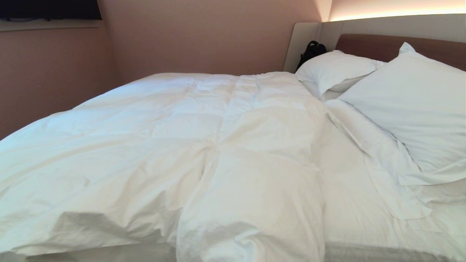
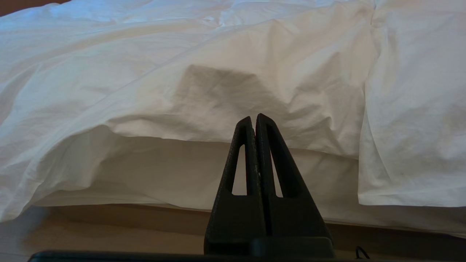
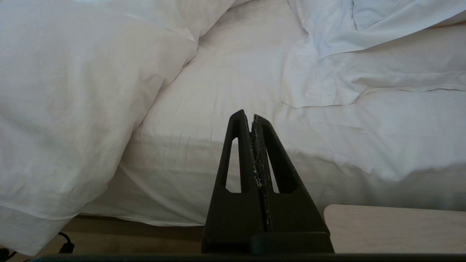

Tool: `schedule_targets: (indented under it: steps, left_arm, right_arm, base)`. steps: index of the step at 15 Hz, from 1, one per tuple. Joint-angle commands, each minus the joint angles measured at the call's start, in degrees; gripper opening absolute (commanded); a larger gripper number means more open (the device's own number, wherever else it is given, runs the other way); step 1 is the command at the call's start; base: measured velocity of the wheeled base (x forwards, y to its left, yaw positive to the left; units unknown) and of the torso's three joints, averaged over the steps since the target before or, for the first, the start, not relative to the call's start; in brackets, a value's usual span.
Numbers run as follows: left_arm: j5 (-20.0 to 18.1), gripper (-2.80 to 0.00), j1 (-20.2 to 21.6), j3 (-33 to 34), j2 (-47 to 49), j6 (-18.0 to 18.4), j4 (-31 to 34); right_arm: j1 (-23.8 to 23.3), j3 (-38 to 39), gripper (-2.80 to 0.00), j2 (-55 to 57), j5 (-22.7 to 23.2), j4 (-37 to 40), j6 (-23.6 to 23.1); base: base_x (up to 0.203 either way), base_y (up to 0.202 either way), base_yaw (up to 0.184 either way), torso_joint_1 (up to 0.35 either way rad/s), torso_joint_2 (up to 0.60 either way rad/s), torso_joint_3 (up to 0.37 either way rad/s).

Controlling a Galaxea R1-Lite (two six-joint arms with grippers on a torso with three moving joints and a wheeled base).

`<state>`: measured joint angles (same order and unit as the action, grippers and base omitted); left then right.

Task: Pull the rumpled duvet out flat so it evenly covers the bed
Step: Flatten the corners of the folded blanket

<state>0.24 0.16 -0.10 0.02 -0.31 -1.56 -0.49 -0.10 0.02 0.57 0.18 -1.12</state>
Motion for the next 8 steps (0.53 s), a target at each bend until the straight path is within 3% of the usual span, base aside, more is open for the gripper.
schedule_targets:
  steps: [1, 8]
  left_arm:
    - [0.0, -2.8, 0.0, 0.0, 0.0, 0.0, 0.0]
    - [0.0, -2.8, 0.0, 0.0, 0.0, 0.0, 0.0]
  right_arm:
    - [0.0, 0.0, -2.8, 0.1, 0.0, 0.0, 0.0]
    - [0.0, 0.0, -2.8, 0.1, 0.0, 0.0, 0.0]
  base:
    - [0.0, 0.0, 0.0, 0.0, 0.0, 0.0]
    - [0.0, 0.0, 0.0, 0.0, 0.0, 0.0]
